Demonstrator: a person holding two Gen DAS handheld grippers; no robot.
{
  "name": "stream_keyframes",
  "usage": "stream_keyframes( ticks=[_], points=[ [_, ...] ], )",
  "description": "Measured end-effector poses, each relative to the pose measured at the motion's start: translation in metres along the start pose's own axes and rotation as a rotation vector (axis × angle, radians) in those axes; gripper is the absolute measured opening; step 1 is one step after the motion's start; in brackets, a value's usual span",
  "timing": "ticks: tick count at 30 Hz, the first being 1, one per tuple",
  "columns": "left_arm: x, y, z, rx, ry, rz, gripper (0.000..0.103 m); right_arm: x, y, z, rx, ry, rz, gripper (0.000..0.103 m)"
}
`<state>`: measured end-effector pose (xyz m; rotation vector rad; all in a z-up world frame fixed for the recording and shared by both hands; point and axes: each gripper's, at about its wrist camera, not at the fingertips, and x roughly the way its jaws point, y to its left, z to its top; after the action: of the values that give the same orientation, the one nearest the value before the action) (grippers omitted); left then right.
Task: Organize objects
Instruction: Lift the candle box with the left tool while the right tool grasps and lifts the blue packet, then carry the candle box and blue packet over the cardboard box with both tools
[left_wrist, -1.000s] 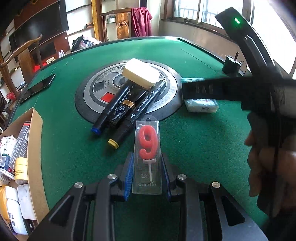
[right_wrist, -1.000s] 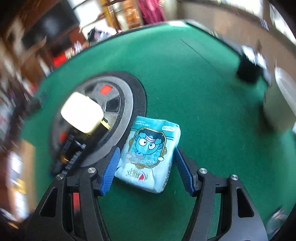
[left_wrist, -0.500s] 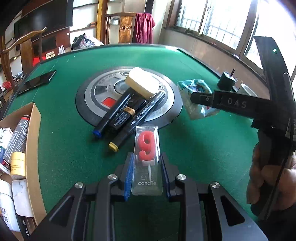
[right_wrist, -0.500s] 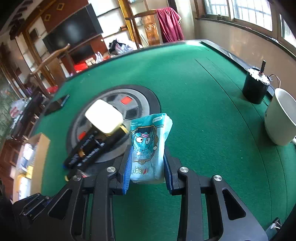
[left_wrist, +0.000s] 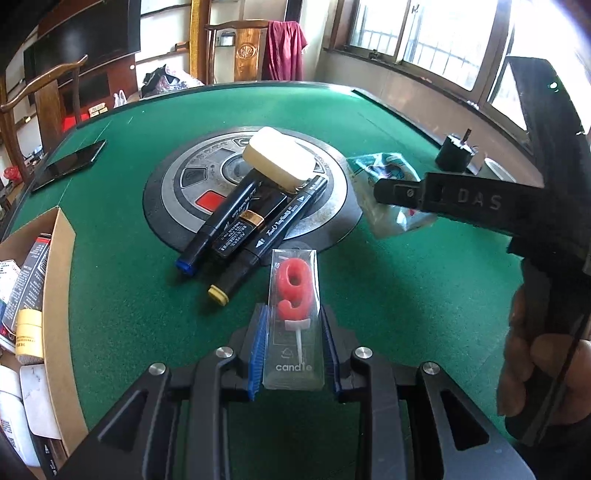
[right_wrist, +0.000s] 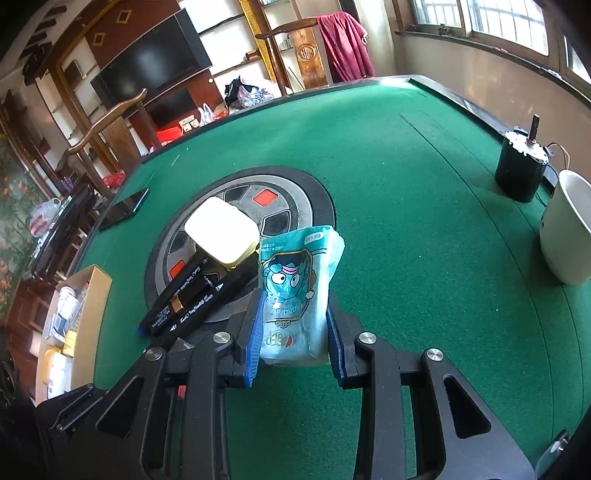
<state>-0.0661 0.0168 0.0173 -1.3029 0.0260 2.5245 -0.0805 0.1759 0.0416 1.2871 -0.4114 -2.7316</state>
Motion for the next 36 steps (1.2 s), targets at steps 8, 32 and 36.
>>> stream_keyframes(
  ticks=[8, 32, 36],
  points=[
    [0.013, -0.009, 0.007, 0.022, 0.009, 0.063, 0.038, 0.001, -0.004, 0.000, 0.012, 0.009, 0.010, 0.030],
    [-0.092, 0.029, -0.035, -0.092, -0.175, -0.046, 0.027, -0.027, 0.018, -0.023, 0.010, -0.043, 0.142, 0.030],
    [-0.119, 0.053, -0.051, -0.135, -0.209, -0.037, 0.027, -0.036, 0.041, -0.044, -0.020, -0.035, 0.197, 0.030]
  ],
)
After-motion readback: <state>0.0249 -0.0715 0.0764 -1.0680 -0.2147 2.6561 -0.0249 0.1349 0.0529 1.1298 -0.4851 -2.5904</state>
